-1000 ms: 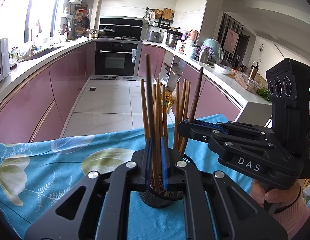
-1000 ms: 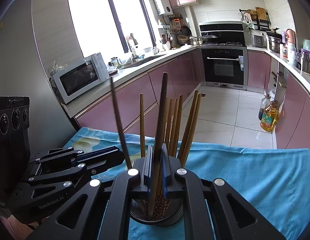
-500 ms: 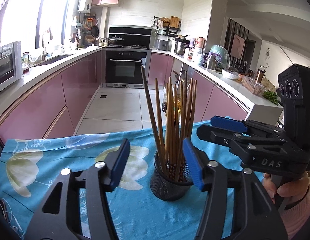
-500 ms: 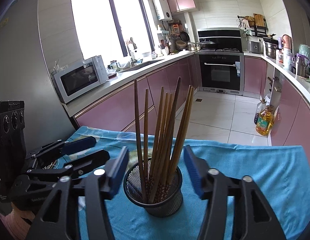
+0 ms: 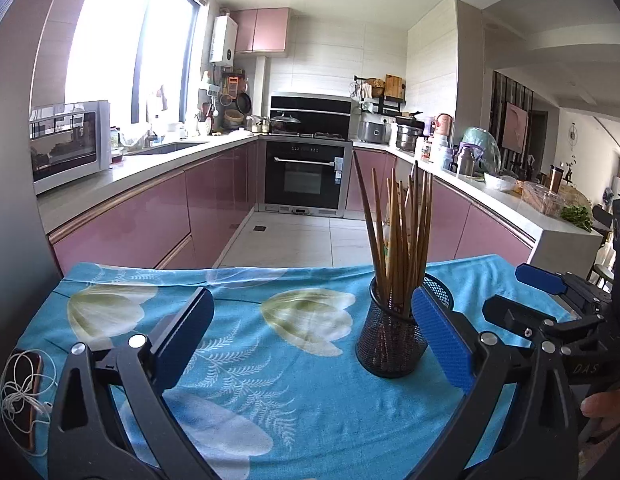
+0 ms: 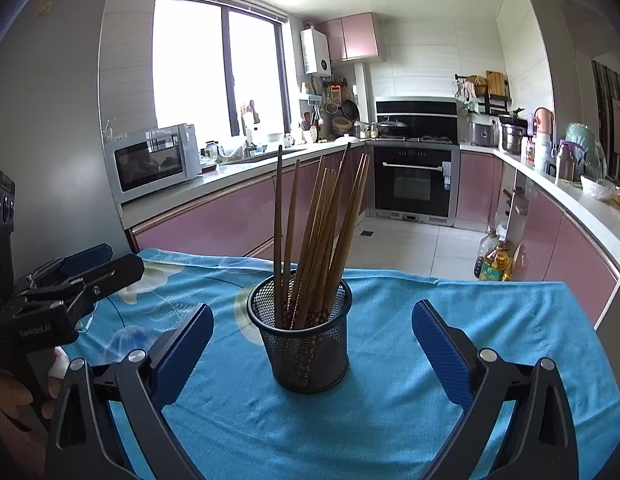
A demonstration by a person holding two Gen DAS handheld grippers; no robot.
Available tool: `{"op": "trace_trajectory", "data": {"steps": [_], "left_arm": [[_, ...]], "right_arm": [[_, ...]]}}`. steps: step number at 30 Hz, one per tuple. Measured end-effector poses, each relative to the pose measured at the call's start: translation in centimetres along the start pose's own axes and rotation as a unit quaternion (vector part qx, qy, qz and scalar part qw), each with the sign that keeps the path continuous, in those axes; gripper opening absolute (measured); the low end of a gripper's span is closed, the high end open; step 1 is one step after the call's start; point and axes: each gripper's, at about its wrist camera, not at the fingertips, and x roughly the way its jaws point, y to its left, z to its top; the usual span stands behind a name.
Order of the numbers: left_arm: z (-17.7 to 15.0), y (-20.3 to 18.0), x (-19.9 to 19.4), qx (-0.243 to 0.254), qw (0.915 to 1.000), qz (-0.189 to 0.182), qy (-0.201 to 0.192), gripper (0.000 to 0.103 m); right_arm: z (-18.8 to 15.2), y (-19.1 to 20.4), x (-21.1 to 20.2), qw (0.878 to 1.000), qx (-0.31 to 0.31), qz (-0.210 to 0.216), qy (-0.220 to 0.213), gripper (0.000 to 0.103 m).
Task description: Organize utensils
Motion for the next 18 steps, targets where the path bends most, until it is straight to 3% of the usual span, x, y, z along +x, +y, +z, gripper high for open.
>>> {"op": "trace_trajectory", "data": {"steps": [7,18], "left_arm": [[-1.5,1.0,-2.6,-0.012,0.9983,0.034,-0.046,0.098],[-2.8,0.4,-4.5,-0.003,0.9957,0.045,-0.08,0.098]], "right_arm": [[-1.9,1.8,-0.8,0.999,-0.028,-0.023,-0.03,0.096],[-2.8,1.4,-2.1,0.997,0.0,-0.025,-0.067,0.096]]}}
